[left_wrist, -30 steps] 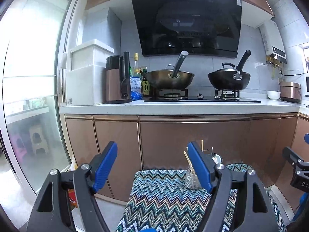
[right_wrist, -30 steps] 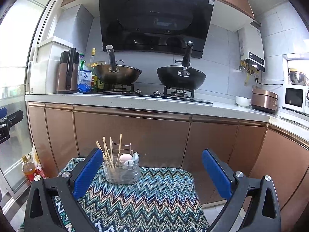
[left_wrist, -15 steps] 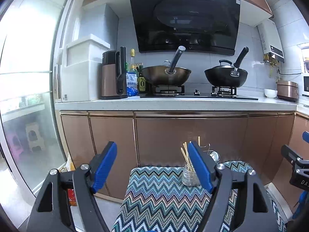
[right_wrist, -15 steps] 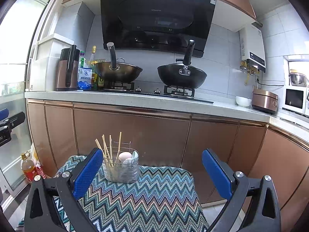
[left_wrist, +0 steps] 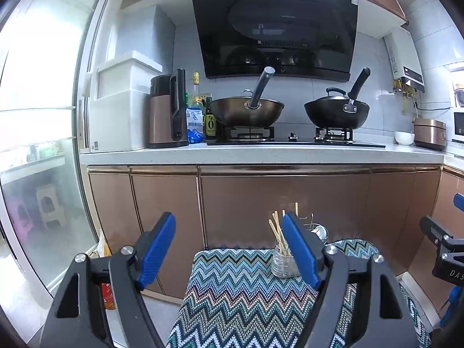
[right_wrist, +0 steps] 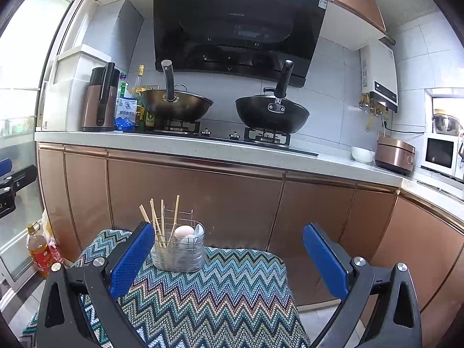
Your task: Organize utensils
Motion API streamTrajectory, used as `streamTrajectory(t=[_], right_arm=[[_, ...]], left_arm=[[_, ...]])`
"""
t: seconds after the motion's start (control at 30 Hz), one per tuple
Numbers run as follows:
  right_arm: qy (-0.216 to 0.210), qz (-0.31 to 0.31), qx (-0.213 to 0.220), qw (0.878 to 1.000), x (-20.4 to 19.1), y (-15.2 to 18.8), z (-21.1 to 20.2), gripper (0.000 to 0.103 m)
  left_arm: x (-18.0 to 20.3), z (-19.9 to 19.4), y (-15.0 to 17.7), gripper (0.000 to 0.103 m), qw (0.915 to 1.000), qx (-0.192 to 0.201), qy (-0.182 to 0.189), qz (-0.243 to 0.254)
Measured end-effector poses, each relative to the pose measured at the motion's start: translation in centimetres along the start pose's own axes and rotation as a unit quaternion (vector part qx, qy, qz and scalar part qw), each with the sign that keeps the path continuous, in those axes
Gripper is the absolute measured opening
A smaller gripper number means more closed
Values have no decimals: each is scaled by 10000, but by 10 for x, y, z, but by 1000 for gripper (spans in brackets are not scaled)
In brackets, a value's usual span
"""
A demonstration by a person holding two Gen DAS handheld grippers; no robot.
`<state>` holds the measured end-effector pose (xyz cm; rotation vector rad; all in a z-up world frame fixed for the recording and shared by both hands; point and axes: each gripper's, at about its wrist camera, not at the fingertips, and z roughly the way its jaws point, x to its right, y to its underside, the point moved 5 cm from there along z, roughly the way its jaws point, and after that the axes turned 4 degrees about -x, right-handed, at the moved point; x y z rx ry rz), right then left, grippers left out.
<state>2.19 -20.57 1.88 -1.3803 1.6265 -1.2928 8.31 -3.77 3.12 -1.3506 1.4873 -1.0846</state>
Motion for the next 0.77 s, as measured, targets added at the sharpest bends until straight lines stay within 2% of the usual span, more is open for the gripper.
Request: streamTrajectory(t=[0.5,0.77], right_arm=[[186,-115,-4,9998,0,3,0,103],[419,-251,57,9988,0,2,-4,103]], left_arm=[[-1,6,3,75,9999,-138,-8,-34],[-3,6,5,75,9998,-161,-6,-64]])
